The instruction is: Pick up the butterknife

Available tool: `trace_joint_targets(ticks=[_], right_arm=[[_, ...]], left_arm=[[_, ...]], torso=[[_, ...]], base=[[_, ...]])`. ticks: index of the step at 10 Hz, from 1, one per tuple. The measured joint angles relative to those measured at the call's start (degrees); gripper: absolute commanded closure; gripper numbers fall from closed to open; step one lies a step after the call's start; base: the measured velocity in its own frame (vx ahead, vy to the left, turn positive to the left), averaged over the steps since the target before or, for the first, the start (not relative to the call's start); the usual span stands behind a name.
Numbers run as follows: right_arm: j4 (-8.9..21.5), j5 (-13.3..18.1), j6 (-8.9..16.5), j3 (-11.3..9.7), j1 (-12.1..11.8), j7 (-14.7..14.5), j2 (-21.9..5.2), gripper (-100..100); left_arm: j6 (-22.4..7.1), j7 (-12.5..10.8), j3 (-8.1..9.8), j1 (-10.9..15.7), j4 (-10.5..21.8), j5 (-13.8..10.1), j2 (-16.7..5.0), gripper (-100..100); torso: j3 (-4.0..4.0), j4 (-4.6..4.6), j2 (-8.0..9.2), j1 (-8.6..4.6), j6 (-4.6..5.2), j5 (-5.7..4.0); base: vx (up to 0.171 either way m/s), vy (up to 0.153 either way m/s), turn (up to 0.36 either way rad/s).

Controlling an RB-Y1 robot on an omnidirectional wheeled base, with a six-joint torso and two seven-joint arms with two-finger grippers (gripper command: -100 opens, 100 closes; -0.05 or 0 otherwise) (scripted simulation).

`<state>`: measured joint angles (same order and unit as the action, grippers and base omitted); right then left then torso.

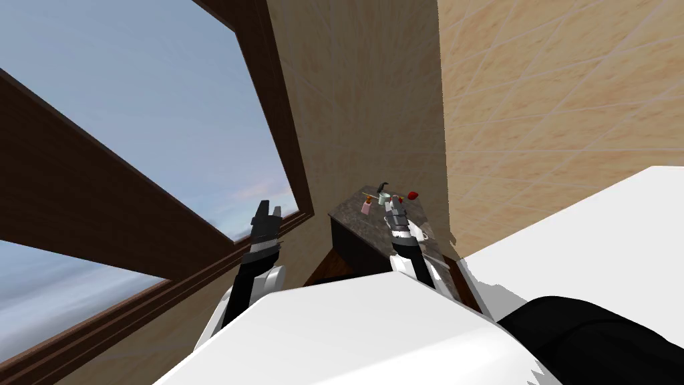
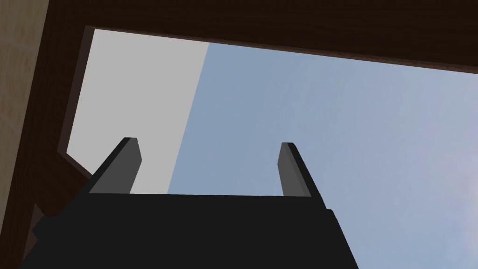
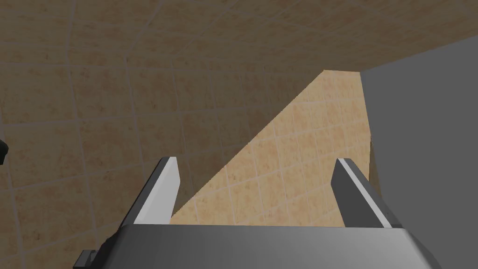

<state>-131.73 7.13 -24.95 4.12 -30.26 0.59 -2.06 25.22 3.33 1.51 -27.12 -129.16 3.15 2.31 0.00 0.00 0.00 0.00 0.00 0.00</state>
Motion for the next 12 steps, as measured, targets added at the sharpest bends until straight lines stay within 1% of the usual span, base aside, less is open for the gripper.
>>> trace_joint_targets(ticks=[1,3,4,5,6,7,9,10,11,12], right_arm=[[1.0,0.1,-0.1,0.3,0.1,0.1,-1.3,-100],[2.7,0.4,-0.5,0.7,-0.4,0.3,-4.1,-100],[4.2,0.6,-1.0,0.9,-0.5,0.4,-5.6,-100],[4.9,0.8,-1.4,1.2,-1.4,0.6,-7.3,-100],[6.0,0.8,-1.4,1.8,-1.6,0.9,-9.3,-100],[8.0,1.2,-2.2,1.9,-2.0,1.0,-10.8,-100],[9.9,1.5,-2.9,2.2,-2.5,1.2,-13.7,-100],[11.9,1.9,-3.6,2.3,-2.9,1.2,-15.1,-100],[12.4,2.0,-3.8,2.5,-3.1,1.3,-16.5,-100],[13.5,2.1,-3.9,2.8,-3.4,1.6,-18.3,-100]], left_arm=[[0.0,0.0,-0.01,0.0,0.0,0.0,0.0,0],[0.0,0.0,-0.01,0.0,0.0,0.0,0.0,0],[0.0,0.0,-0.01,0.0,0.0,0.0,0.0,0],[0.0,0.0,0.0,0.0,0.0,0.0,0.0,0],[0.0,0.0,0.0,0.0,0.0,0.0,0.0,0],[0.0,0.0,0.0,0.0,0.0,0.0,0.0,0],[0.0,0.0,0.0,0.0,0.0,0.0,0.0,0],[0.0,0.0,0.0,0.0,0.0,0.0,0.0,0],[0.0,0.0,0.0,0.0,0.0,0.0,0.0,0],[0.0,0.0,0.0,0.0,0.0,0.0,0.0,0]], torso=[[0.08,0.03,0.16,0.14,-0.01,0.02],[0.19,0.07,0.33,0.21,-0.01,0.05],[0.2,0.08,0.34,0.11,0.0,0.03],[0.19,0.07,0.33,0.05,0.0,0.01],[0.17,0.07,0.28,0.01,-0.01,0.01],[0.14,0.05,0.24,0.01,0.0,0.0],[0.08,0.03,0.14,-0.01,-0.01,0.0],[0.1,0.04,0.17,-0.02,-0.01,-0.01],[0.1,0.04,0.16,-0.03,0.01,0.0],[0.08,0.03,0.14,-0.02,-0.01,0.0]], base=[[-0.087,0.074,0.076],[-0.089,0.044,0.069],[-0.077,0.016,0.087],[-0.066,0.013,0.105],[-0.055,0.014,0.111],[-0.034,0.011,0.042],[-0.039,0.009,0.123],[-0.039,0.005,0.038],[-0.033,0.009,0.088],[-0.023,0.006,0.055]])
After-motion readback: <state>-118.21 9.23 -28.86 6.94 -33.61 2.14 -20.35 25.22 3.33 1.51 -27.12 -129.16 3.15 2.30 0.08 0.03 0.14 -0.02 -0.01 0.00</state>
